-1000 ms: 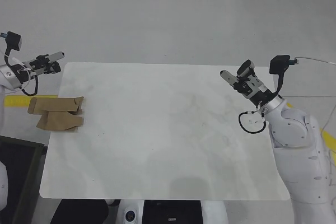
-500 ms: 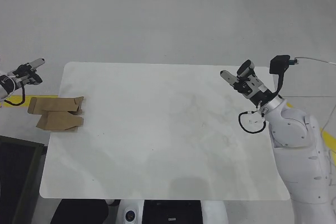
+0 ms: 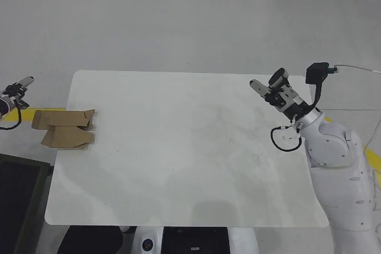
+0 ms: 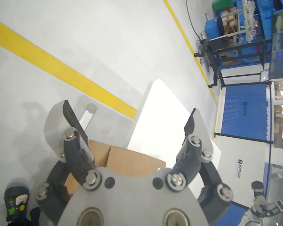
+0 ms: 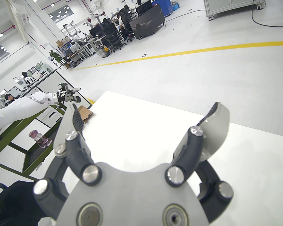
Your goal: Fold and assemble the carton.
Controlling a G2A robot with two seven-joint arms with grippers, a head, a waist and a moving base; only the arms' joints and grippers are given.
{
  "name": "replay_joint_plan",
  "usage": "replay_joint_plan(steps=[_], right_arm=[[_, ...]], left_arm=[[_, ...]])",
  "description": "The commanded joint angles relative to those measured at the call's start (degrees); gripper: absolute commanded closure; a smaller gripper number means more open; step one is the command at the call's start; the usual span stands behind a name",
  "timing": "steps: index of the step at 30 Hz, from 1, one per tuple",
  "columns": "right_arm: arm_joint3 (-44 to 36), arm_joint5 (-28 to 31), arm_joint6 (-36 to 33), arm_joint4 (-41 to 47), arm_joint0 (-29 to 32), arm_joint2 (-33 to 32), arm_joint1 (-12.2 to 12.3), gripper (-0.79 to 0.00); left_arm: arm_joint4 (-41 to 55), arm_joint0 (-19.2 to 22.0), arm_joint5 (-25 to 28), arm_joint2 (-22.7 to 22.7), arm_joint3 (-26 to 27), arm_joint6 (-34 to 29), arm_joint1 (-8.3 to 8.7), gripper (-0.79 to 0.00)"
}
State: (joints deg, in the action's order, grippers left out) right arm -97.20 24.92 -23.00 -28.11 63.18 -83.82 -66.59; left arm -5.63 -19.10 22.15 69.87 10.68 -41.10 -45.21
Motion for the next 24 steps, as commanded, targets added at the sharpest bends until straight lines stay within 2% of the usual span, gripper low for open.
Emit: replay_joint_plan(steps=[1,7,10,18,23,24], right_arm=[[0.0,0.0,0.0,0.0,0.0,0.0,0.0,-0.785],[0.0,0.0,0.0,0.0,0.0,0.0,0.0,-0.785],[0.0,0.0,0.0,0.0,0.0,0.0,0.0,-0.785],[0.0,0.0,0.0,0.0,0.0,0.0,0.0,-0.785],[0.0,0.0,0.0,0.0,0.0,0.0,0.0,-0.785],[0.0,0.0,0.0,0.0,0.0,0.0,0.0,-0.785]], left_arm=[[0.9,-0.4,-1.3,0.3,-0.4,-1.2,-0.05,-0.785],[-2.4,-1.4,-5.4,-0.8,-0.5,-2.5,0.23,-0.785],[-0.5,-1.7,-6.4,0.1,-1.4,-4.1,0.42,-0.785],[-0.6,-3.2,-6.9,0.4,-1.0,-10.1,1.20,-0.785],[-1.4,-3.7,-6.7,0.2,-0.5,-11.7,1.49,-0.785],[-1.5,-3.8,-6.7,0.2,-0.4,-11.8,1.50,-0.757]])
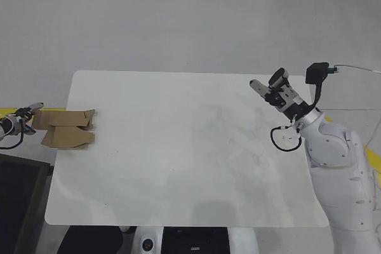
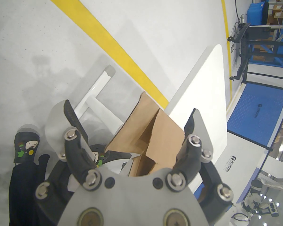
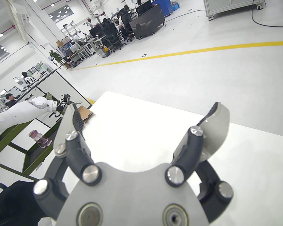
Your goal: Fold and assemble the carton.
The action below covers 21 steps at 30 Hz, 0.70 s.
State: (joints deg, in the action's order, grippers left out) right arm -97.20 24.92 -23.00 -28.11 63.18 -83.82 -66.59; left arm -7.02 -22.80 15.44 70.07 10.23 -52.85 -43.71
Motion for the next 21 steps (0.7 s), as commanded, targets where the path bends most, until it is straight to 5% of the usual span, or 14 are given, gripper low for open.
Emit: replay_joint_plan(steps=[1,4,8,21], right_arm=[[0.0,0.0,0.0,0.0,0.0,0.0,0.0,-0.785],[0.0,0.0,0.0,0.0,0.0,0.0,0.0,-0.785],[0.0,0.0,0.0,0.0,0.0,0.0,0.0,-0.785],[0.0,0.0,0.0,0.0,0.0,0.0,0.0,-0.785]], left_arm=[[0.0,-0.2,0.0,0.0,0.1,-0.2,-0.01,-0.690],[0.2,-0.4,0.0,0.1,0.1,-0.3,-0.04,-0.317],[0.1,-0.6,-0.3,0.1,0.1,0.5,-0.06,0.000],[7.8,0.0,5.5,3.6,0.9,-3.4,0.21,0.000]])
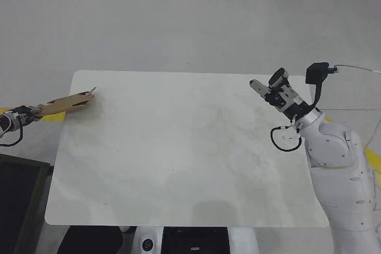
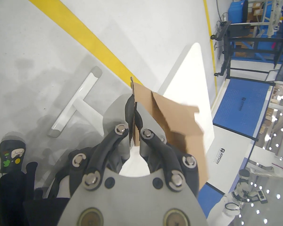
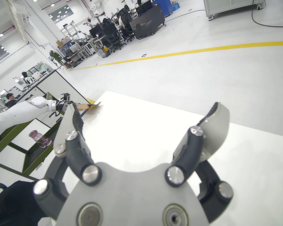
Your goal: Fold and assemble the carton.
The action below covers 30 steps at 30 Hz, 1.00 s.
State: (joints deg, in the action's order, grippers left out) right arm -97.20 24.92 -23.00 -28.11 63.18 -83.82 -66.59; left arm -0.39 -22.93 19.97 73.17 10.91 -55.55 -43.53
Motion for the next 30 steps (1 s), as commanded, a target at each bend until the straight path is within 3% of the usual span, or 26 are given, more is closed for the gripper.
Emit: replay_joint_plan(steps=[1,8,13,22,30], right_arm=[[0.0,0.0,0.0,0.0,0.0,0.0,0.0,-0.785],[0.0,0.0,0.0,0.0,0.0,0.0,0.0,-0.785],[0.0,0.0,0.0,0.0,0.0,0.0,0.0,-0.785],[0.0,0.0,0.0,0.0,0.0,0.0,0.0,-0.785],[0.0,0.0,0.0,0.0,0.0,0.0,0.0,-0.785]], left_arm=[[1.9,0.4,2.2,0.8,0.6,-1.1,0.09,0.000],[8.2,2.5,10.0,3.1,3.4,-4.1,-0.16,0.000],[13.4,4.2,12.6,3.9,5.6,-7.0,-1.28,0.000],[18.1,7.5,14.7,1.8,10.6,-8.6,-4.36,0.000],[19.3,9.9,14.7,-3.3,13.9,-8.1,-8.43,0.000]])
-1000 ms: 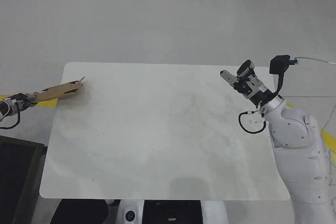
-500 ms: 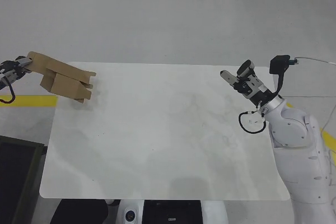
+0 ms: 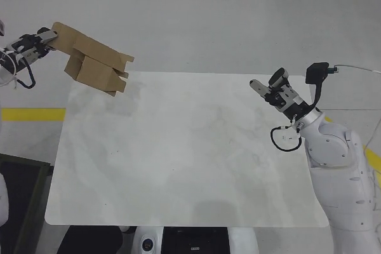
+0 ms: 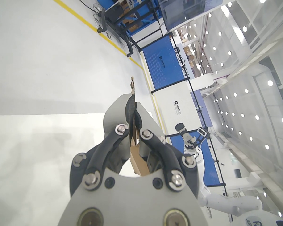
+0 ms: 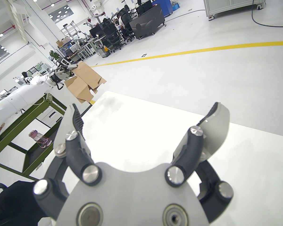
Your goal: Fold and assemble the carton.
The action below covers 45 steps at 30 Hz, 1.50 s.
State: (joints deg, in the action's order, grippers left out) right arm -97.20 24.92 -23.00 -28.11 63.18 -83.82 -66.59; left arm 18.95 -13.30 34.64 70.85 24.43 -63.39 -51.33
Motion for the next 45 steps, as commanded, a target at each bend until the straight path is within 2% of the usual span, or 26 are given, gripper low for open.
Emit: replay_joint_plan(steps=[1,15,22,28,30,37,45], right_arm=[[0.0,0.0,0.0,0.0,0.0,0.0,0.0,-0.785],[0.0,0.0,0.0,0.0,0.0,0.0,0.0,-0.785],[0.0,0.0,0.0,0.0,0.0,0.0,0.0,-0.785],[-0.2,-0.1,-0.6,0.5,0.5,0.5,0.0,-0.785],[0.6,1.2,-1.6,3.8,0.4,1.2,-0.1,-0.785],[7.0,5.3,-12.1,11.7,-3.8,5.1,0.0,-0.785],[13.9,11.8,-20.6,19.0,-10.3,13.1,-0.7,-0.785]], left_arm=[[0.5,0.6,0.0,-1.7,0.5,-0.2,-1.22,0.000],[5.7,3.0,1.8,-12.0,4.0,-4.5,-9.43,0.000],[8.3,1.6,0.7,-15.7,7.7,-5.5,-11.53,0.000],[9.6,-0.4,-1.1,-18.4,12.4,-7.4,-11.98,0.000],[9.8,-0.9,-1.6,-19.2,14.4,-7.8,-11.95,0.000],[10.2,-2.6,-2.9,-22.4,22.4,-9.2,-11.16,0.000],[12.1,-3.7,-5.2,-26.3,29.7,-11.5,-9.67,0.000]])
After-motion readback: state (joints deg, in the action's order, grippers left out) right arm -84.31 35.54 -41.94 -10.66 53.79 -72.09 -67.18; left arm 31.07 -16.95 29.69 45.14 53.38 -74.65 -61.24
